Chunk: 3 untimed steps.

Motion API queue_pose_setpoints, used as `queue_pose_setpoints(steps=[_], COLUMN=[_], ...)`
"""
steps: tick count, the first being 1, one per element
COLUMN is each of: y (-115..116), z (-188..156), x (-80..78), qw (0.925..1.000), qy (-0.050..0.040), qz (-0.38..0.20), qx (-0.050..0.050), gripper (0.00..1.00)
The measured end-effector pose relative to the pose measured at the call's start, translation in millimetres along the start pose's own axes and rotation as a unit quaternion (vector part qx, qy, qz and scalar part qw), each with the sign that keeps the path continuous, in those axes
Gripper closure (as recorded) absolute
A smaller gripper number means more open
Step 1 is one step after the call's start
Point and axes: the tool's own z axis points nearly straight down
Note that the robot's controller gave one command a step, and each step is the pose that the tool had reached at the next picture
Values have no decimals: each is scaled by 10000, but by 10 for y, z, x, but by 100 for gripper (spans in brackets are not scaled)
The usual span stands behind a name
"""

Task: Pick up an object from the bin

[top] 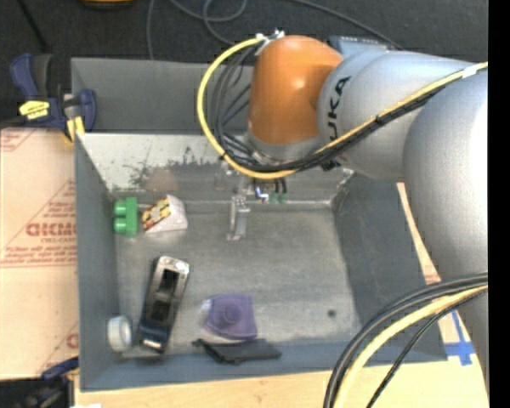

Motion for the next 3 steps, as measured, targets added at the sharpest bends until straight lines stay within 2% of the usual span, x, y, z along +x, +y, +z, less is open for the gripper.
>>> queue_pose_setpoints(steps=[1, 2, 3], y=[-1, 374, 455], z=[-55, 310, 651], x=[-12, 119, 19], qw=[10000, 9994, 9969], qy=[-36, -55, -52], qz=[5, -346, -784], qx=[-4, 12, 0], gripper=[0, 0, 0])
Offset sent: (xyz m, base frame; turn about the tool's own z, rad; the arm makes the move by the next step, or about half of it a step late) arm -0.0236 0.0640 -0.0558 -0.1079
